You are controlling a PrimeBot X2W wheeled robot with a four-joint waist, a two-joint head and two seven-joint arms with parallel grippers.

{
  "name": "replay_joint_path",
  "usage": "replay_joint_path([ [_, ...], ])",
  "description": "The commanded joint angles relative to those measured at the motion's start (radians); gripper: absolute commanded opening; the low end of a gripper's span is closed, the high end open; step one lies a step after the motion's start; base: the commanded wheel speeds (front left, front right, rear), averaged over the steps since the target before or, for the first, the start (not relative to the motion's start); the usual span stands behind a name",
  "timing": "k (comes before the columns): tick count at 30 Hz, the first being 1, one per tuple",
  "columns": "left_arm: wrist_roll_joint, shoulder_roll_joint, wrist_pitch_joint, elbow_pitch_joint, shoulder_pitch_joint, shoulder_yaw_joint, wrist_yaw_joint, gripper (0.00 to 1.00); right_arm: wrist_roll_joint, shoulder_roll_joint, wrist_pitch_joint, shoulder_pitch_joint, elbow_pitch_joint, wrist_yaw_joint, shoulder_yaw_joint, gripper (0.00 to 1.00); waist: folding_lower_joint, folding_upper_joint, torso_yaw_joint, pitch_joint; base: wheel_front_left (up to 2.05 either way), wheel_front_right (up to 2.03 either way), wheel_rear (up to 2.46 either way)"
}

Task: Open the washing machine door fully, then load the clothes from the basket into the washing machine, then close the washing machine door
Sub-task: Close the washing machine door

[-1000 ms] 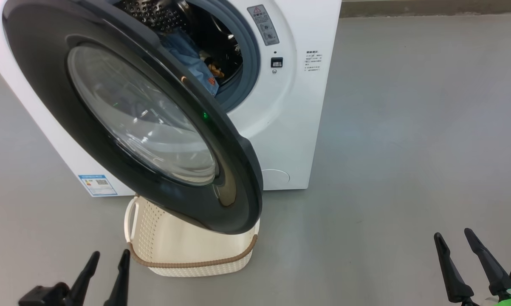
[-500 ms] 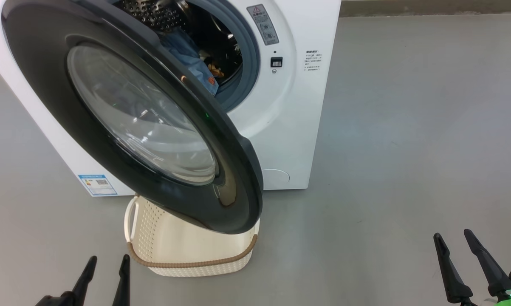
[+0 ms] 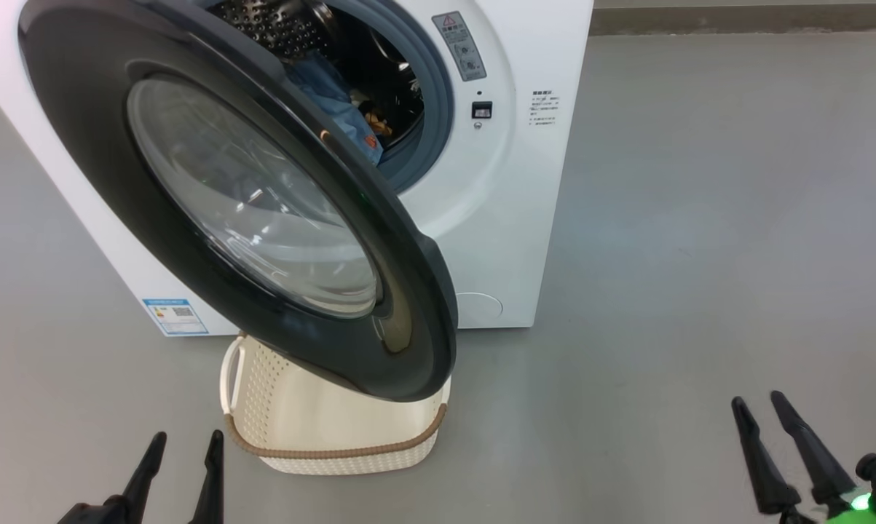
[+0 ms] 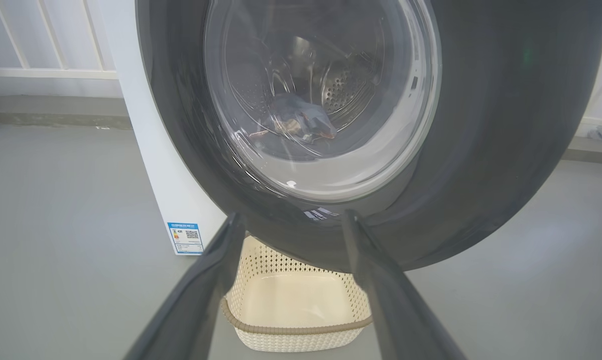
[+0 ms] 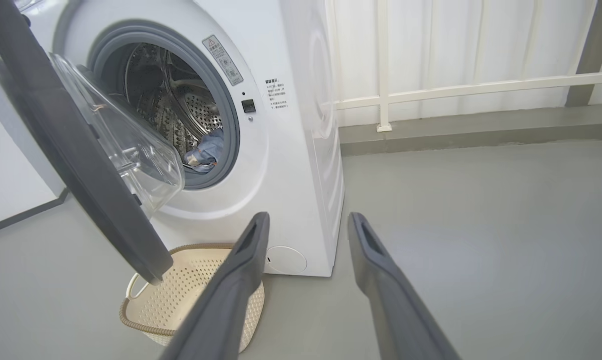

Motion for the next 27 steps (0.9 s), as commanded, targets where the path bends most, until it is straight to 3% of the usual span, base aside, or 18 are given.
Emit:
replay_joint_path([
  [1,0.013,0.010,-0.011,-0.032,-0.020,0.030,-0.002,1.00,0.011,-0.019,-0.005,-0.038,-0.027,0.006,0.026,0.00,0.0000,-0.0001,0.005,-0.002,0.00,0.00,0.00],
  [20,0.012,-0.025,-0.011,-0.061,-0.009,0.021,-0.002,1.00,0.056,0.026,-0.005,-0.363,-0.240,0.006,0.302,0.00,0.0000,-0.0001,0.150,-0.027,0.00,0.00,0.00],
  [23,0.010,-0.034,-0.011,-0.061,0.000,0.025,-0.002,1.00,0.067,0.032,-0.005,-0.383,-0.234,0.006,0.383,0.00,0.0000,-0.0001,0.168,-0.031,0.00,0.00,0.00],
  [25,0.009,-0.041,-0.011,-0.059,0.006,0.016,-0.002,1.00,0.077,0.029,-0.005,-0.398,-0.178,0.006,0.474,0.00,0.0000,-0.0001,0.187,-0.031,0.00,0.00,0.00],
  [27,0.008,-0.045,-0.011,-0.055,0.007,0.011,-0.002,1.00,0.084,0.036,-0.005,-0.403,-0.134,0.006,0.504,0.00,0.0000,-0.0001,0.200,-0.031,0.00,0.00,0.00],
])
